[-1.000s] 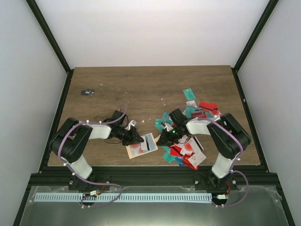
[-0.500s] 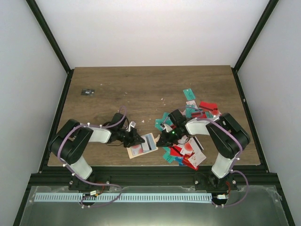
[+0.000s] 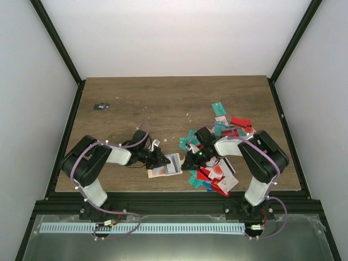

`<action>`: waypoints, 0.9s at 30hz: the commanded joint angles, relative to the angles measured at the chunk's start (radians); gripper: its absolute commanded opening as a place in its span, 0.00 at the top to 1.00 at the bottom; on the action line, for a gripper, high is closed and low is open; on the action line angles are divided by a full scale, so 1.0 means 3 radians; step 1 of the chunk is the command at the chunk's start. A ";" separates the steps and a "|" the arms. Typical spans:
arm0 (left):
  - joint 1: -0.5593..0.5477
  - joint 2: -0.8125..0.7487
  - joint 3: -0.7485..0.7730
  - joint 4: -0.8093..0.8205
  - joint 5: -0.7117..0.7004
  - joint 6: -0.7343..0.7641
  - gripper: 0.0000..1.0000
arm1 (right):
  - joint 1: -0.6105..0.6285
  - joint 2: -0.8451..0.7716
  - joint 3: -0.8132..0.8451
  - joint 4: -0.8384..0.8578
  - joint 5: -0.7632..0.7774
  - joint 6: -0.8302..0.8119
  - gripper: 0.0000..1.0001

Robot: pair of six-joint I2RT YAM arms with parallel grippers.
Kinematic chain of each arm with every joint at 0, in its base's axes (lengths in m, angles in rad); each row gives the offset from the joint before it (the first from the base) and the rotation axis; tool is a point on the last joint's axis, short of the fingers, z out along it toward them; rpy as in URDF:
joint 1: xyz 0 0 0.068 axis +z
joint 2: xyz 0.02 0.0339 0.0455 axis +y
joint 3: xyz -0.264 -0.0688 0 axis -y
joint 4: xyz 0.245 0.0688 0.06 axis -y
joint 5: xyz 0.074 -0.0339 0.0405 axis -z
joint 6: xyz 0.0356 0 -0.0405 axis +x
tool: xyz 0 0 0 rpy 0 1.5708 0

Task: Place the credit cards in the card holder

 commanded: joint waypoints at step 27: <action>-0.0058 0.0051 0.1029 -0.2562 -0.0859 0.1334 0.41 | 0.0051 -0.0443 0.0285 -0.0454 0.0435 -0.0046 0.91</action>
